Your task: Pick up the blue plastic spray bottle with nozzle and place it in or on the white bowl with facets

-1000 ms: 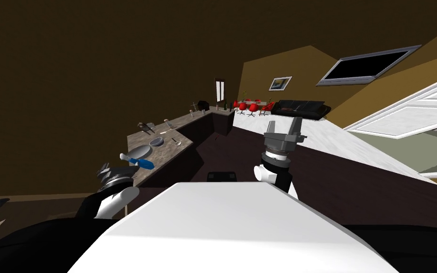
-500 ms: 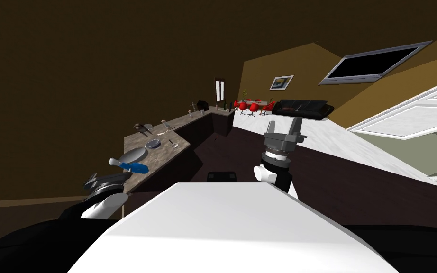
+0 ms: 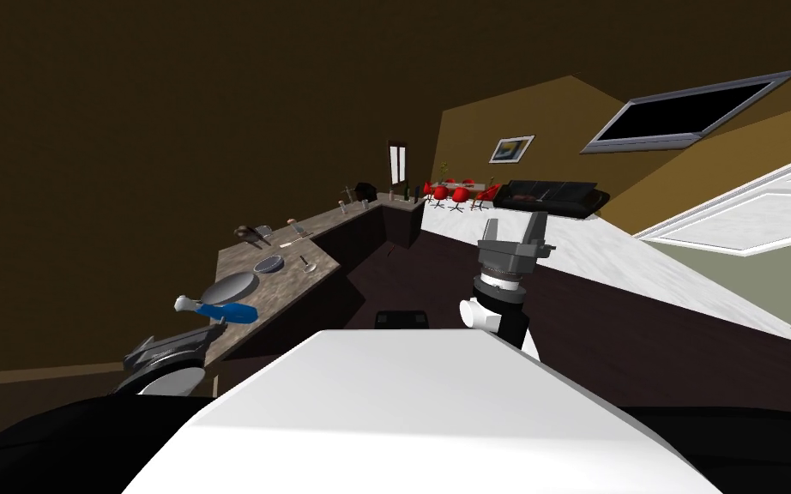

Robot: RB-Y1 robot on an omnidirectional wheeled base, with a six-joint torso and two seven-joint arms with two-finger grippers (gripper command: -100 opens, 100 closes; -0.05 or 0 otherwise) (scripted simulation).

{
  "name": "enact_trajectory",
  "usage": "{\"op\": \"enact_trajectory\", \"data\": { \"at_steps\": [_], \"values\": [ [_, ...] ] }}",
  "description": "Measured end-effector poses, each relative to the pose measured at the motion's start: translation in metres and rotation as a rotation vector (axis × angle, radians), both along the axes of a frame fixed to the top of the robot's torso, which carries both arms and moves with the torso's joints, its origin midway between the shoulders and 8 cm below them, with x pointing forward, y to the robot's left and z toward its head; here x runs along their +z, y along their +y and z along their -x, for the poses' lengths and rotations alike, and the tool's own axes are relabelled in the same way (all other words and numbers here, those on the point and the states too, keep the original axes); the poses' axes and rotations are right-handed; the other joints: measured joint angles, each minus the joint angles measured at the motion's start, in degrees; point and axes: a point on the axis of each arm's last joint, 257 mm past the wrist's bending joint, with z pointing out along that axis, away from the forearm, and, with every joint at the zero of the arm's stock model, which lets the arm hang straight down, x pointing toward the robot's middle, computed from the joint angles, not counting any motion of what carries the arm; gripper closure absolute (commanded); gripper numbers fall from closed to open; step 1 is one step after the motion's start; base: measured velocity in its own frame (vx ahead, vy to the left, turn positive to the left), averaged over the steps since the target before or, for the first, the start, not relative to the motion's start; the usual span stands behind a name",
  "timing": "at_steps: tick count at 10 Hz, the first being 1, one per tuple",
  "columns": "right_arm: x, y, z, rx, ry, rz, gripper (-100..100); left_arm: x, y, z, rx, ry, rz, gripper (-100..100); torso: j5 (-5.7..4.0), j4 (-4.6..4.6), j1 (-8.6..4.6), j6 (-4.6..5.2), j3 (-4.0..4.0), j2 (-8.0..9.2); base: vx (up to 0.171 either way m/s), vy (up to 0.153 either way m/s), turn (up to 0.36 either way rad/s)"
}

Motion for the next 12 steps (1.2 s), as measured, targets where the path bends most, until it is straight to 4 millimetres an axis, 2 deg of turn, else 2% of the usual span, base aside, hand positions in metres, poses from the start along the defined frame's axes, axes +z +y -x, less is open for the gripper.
{"op": "enact_trajectory", "data": {
  "at_steps": [6, 12],
  "values": [
    [0.000, 0.000, 0.000, 0.000, 0.000, 0.000, 0, -0.022, 0.018, 0.043, 0.083, -0.163, 0.227, -100, 0.01, -0.01, 0.02, 0.01, -0.03, -0.05, 0.082, -0.028, 0.006],
    [0.000, 0.000, 0.000, 0.000, 0.000, 0.000, 0, -0.037, 0.025, 0.068, 0.140, -0.354, 0.437, -100, 0.04, 0.00, 0.17, 0.02, 0.01, 0.03, 0.079, 0.003, 0.004]
  ]
}}
